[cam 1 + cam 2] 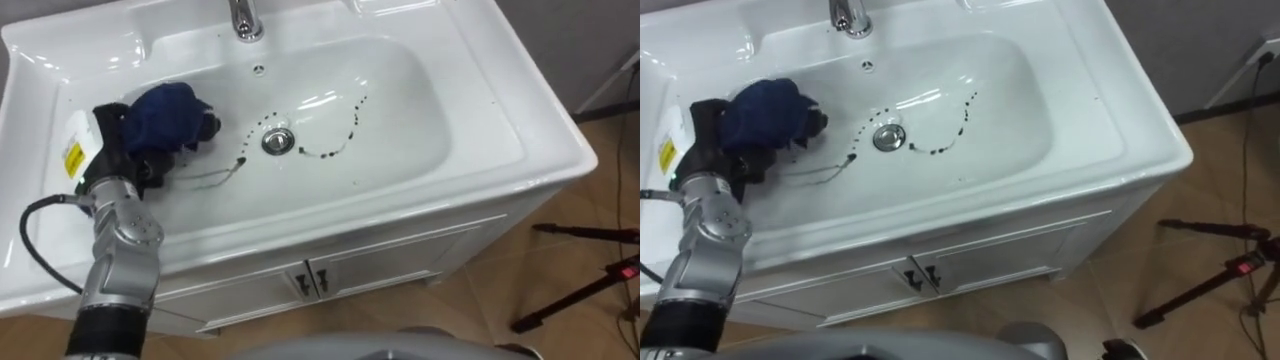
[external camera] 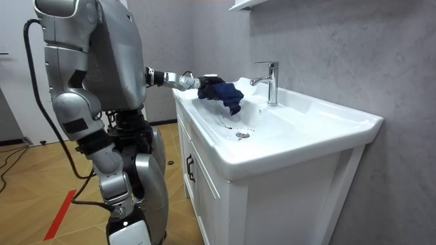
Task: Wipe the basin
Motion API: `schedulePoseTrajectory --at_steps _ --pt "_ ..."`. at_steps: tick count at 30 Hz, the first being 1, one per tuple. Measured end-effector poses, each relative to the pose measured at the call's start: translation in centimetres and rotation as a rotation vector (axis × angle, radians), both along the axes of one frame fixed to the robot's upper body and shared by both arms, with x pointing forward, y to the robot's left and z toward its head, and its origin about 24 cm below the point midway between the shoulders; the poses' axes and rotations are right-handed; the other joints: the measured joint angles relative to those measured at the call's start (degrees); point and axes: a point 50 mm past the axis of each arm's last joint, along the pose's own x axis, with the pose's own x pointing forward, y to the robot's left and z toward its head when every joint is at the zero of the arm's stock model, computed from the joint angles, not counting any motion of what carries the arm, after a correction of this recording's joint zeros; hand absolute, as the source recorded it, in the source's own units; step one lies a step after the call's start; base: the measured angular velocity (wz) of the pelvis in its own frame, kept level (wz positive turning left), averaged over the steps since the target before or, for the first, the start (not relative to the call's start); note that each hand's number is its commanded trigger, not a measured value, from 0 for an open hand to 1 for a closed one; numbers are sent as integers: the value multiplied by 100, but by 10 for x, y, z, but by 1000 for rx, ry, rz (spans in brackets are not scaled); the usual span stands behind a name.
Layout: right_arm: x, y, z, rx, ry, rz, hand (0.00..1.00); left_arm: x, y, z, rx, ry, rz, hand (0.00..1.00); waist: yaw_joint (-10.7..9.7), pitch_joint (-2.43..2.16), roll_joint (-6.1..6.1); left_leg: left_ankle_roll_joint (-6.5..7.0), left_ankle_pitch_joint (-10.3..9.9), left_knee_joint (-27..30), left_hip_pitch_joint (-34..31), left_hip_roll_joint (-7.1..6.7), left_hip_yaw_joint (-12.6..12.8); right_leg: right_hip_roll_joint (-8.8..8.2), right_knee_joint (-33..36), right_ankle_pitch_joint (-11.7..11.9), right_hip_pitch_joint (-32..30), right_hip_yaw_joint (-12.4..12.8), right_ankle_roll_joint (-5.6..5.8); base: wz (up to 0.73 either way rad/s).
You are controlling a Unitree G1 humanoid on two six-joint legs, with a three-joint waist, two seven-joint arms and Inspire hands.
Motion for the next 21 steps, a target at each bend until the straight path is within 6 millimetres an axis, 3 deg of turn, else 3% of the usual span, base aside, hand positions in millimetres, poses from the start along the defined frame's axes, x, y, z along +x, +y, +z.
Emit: schedulePoseTrajectory --at_steps 9,14,21 --pt "-8 1 -1 -7 -3 1 0 6 -8 31 40 -170 -29 100 -2 -33 70 0 0 -10 92 0 38 -9 -95 4 101 -19 5 0" --pt "-10 2 -1 9 8 0 0 4 -12 28 68 -151 -49 100 -20 -35 108 0 0 -10 86 -2 37 -13 -84 2 92 -26 7 0" --pt "-12 4 -2 34 28 -5 0 -4 -20 17 138 -71 -104 100 -42 8 102 0 0 -10 88 -3 43 -11 -92 6 84 -27 14 0"
